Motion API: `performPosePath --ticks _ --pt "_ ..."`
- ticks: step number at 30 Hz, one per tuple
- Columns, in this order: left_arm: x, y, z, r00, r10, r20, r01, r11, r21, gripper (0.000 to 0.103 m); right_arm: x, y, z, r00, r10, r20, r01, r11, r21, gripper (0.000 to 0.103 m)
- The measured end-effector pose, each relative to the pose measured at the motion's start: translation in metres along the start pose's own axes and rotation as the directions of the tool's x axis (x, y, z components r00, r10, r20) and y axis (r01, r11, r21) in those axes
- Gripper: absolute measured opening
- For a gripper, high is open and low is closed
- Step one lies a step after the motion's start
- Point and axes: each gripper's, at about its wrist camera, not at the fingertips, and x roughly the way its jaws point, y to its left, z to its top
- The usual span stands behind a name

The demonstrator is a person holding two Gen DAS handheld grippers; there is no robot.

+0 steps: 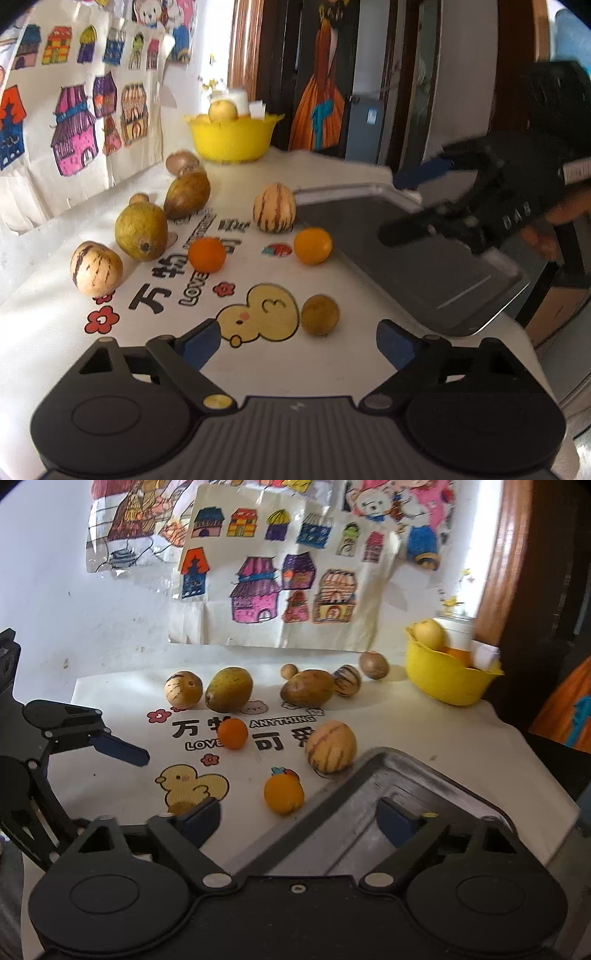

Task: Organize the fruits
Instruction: 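Grasp the orange with the right tool while the left tool grasps a small brown round fruit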

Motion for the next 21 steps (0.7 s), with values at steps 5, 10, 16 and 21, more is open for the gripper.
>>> performPosePath --ticks 5,10,16,21 --pt "0.008 0.002 0.001 0.998 -0.025 -0.050 0.024 1.000 -0.009 0.088 0.028 0.000 0.013 0.999 0.019 -0.037 -0.021 0.998 -0.057 0.086" --pt "0.010 0.000 0.007 0.996 -0.029 -0.080 0.027 0.999 -0.018 0.085 0.049 0.004 0.015 0.998 0.027 -0.060 -0.032 0.996 -0.078 0.074" --pt "0.018 0.000 0.014 0.995 -0.035 -0.092 0.033 0.999 -0.019 0.075 0.064 0.004 0.020 0.995 0.042 -0.091 -0.052 0.993 -0.108 0.057" --pt "0.022 -0.001 0.017 0.995 -0.043 -0.088 0.039 0.998 -0.040 0.058 0.069 0.003 0.019 0.992 0.059 -0.115 -0.071 0.992 -0.101 0.048"
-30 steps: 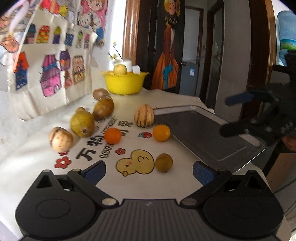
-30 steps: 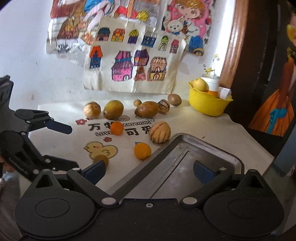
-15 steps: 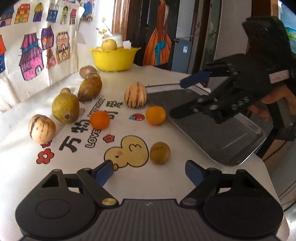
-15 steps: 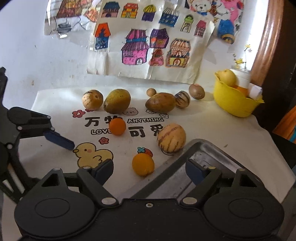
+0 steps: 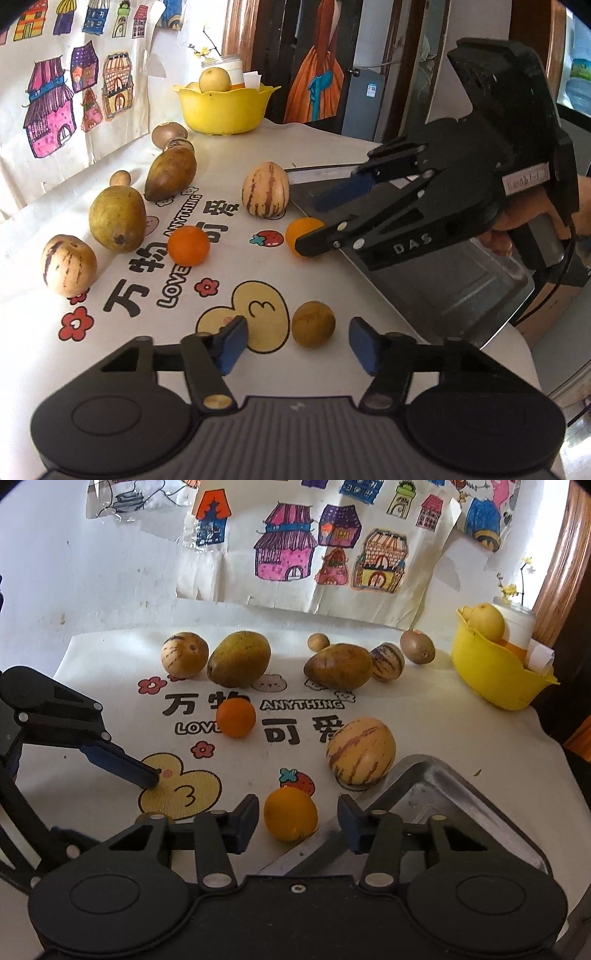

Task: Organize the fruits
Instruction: 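Grasp the orange with the right tool while the left tool grasps a small brown round fruit, then carry the orange with the right tool into the metal tray while the left tool drops the brown fruit there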

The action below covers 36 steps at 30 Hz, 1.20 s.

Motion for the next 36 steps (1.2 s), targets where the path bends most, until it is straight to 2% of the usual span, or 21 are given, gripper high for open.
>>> performPosePath --ticks 1,7,9,16,23,27,30,33,36 --pt "0.000 0.000 0.000 1.000 -0.005 0.000 0.005 1.000 -0.001 0.048 0.001 0.000 0.000 1.000 0.004 -0.005 -0.004 1.000 -0.002 0.048" --pt "0.002 0.003 0.000 1.000 -0.024 0.003 0.024 0.999 -0.029 0.028 0.006 0.005 -0.002 1.000 0.013 -0.020 -0.013 1.000 -0.022 0.041" --pt "0.001 0.005 -0.001 1.000 -0.030 0.003 0.030 0.998 -0.047 0.028 0.007 0.006 -0.001 1.000 0.005 -0.022 -0.006 0.999 -0.033 0.036" --pt "-0.003 0.014 0.000 1.000 -0.019 0.022 0.021 0.991 -0.134 0.028 0.005 0.005 -0.005 1.000 0.000 0.013 0.000 1.000 0.001 0.035" --pt "-0.007 0.019 0.016 0.998 0.026 0.058 -0.017 0.987 -0.158 0.028 -0.018 -0.020 -0.016 0.993 -0.047 0.110 0.025 0.981 0.190 0.035" --pt "0.005 0.019 0.037 0.993 0.040 0.112 -0.023 0.988 -0.150 0.028 -0.033 -0.044 -0.025 0.983 -0.142 0.118 0.103 0.951 0.291 0.035" --pt "0.020 0.014 0.061 0.986 0.042 0.163 -0.028 0.996 -0.087 0.028 -0.041 -0.065 -0.034 0.977 -0.190 0.091 0.143 0.915 0.377 0.035" --pt "0.038 0.008 0.089 0.983 0.017 0.182 -0.012 1.000 -0.025 0.028 -0.047 -0.080 -0.041 0.968 -0.243 0.071 0.194 0.892 0.409 0.035" --pt "0.058 0.004 0.113 0.983 -0.033 0.179 0.033 0.999 0.002 0.028 -0.050 -0.091 -0.046 0.955 -0.291 0.052 0.243 0.875 0.418 0.035"
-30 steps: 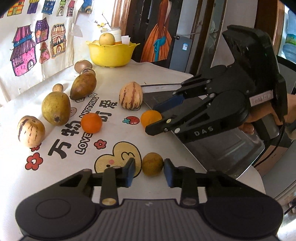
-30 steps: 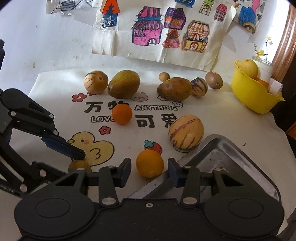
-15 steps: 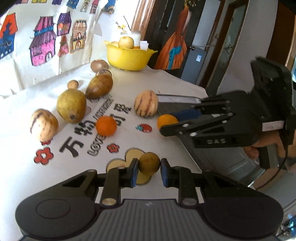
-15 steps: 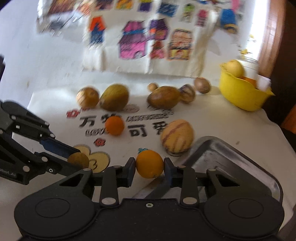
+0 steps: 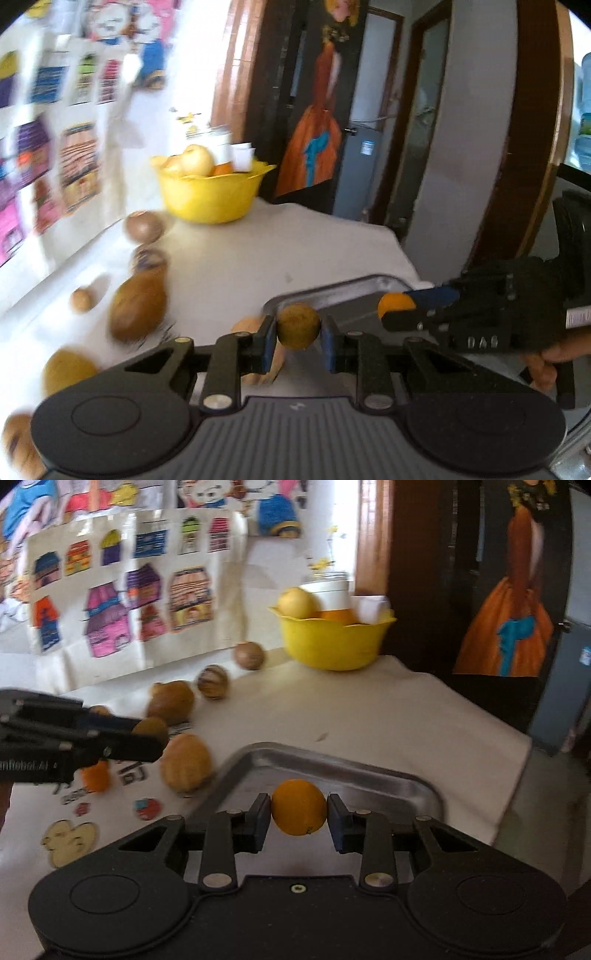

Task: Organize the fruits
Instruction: 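Carry the orange with the right tool into the metal tray while the left tool drops the brown fruit there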

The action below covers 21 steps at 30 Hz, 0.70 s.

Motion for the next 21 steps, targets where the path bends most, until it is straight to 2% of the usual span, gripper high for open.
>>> performPosePath --ticks 2,5,9,15,21 --pt "0.018 -0.003 0.009 1.000 -0.020 -0.018 0.021 1.000 0.008 0.028 0.002 -0.009 0.000 1.000 -0.031 -0.001 0.031 1.000 0.004 0.035" --pt "0.045 -0.005 0.015 0.995 -0.071 -0.067 0.068 0.997 -0.046 0.028 0.011 -0.021 0.001 0.998 -0.066 -0.010 0.066 0.998 0.012 0.035" --pt "0.070 -0.009 0.016 0.992 -0.089 -0.094 0.083 0.995 -0.063 0.028 0.030 -0.030 0.008 0.994 -0.102 -0.036 0.102 0.995 0.002 0.035" --pt "0.095 -0.010 0.015 0.987 -0.053 -0.150 0.043 0.997 -0.067 0.028 0.048 -0.043 0.007 0.990 -0.127 -0.063 0.126 0.992 -0.011 0.035" --pt "0.102 -0.016 0.017 0.989 -0.023 -0.149 0.019 0.999 -0.028 0.028 0.056 -0.046 0.003 0.990 -0.124 -0.071 0.123 0.992 -0.025 0.035"
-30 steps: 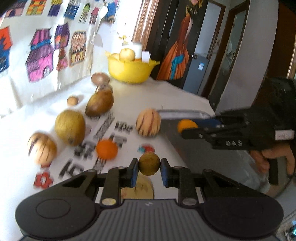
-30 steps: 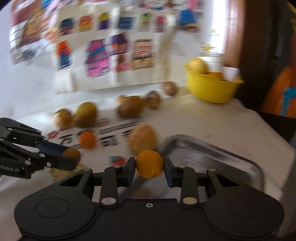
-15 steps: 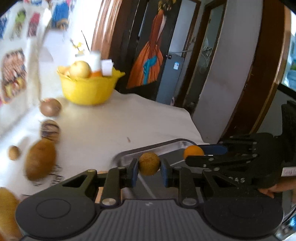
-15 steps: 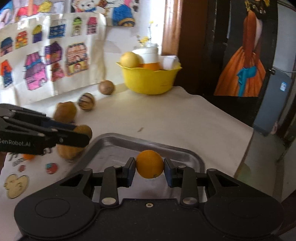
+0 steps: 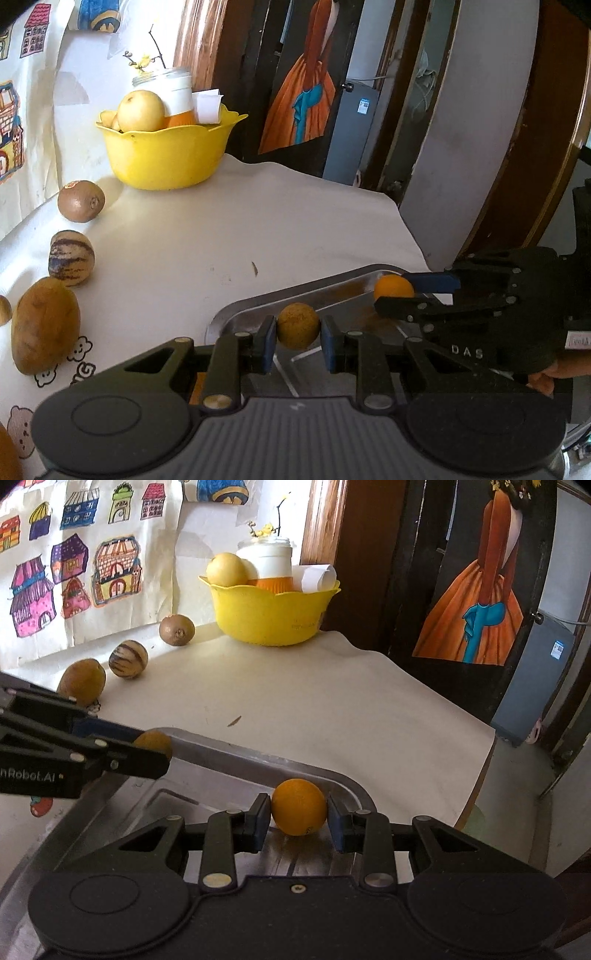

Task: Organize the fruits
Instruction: 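Carry the orange with the right tool into the metal tray while the left tool drops the brown fruit there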

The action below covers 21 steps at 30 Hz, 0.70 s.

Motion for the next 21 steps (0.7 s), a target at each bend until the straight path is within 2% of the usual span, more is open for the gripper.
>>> performPosePath --ticks 7,12,21 --pt "0.010 -0.006 0.003 0.999 0.028 -0.022 -0.027 0.999 0.038 0.028 -0.001 0.001 -0.003 1.000 -0.001 0.010 0.001 1.000 -0.008 0.035" --pt "0.009 -0.006 0.003 1.000 0.013 -0.024 -0.013 1.000 0.010 0.028 -0.004 0.000 -0.004 1.000 -0.010 0.017 0.010 1.000 -0.013 0.036" --pt "-0.015 -0.007 0.004 1.000 0.015 0.015 -0.014 0.999 -0.044 0.038 -0.033 -0.004 -0.007 0.998 -0.029 0.060 0.028 1.000 0.009 0.051"
